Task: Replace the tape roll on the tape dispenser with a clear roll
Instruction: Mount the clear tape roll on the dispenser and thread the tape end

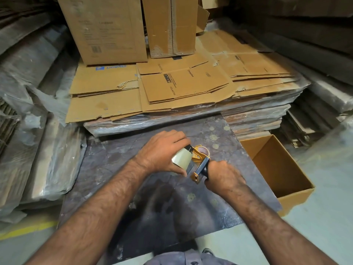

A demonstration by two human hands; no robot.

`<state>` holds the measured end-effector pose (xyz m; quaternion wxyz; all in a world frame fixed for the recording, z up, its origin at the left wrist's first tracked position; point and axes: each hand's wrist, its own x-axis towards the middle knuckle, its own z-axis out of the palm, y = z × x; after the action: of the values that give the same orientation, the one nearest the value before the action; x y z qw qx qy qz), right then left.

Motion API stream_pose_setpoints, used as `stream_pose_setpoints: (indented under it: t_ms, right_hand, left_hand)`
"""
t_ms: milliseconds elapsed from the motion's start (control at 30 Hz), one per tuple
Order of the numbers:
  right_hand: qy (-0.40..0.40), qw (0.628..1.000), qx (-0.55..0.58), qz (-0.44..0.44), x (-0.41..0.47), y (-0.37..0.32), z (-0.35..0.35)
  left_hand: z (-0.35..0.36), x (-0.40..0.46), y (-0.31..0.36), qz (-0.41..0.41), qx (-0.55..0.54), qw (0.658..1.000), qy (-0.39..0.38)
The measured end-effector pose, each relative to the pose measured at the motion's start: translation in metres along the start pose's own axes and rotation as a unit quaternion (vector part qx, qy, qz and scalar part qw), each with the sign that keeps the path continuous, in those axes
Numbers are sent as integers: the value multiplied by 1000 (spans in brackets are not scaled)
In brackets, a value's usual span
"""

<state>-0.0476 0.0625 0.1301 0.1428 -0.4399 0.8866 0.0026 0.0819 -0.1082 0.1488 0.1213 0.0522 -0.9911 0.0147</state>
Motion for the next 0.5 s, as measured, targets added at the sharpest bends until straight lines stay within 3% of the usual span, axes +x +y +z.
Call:
stream_pose_setpoints:
  t_ms: [233,367,433,500]
  right_hand:
    - [19,999,-32,-5,-4,5,0]
    - [1,1000,-15,-1,-4,8,2]
    - [-14,1000,26,10,-2,8,4]
    - [-31,997,65,16,-1,5,6]
  left_hand:
    - [11,-2,3,26,0,996,87]
    - [6,-2,2,-29,-84,995,42]
    - [7,-5,1,-121,-238,962,66]
    - [13,-9,4,-232,-418,863,163]
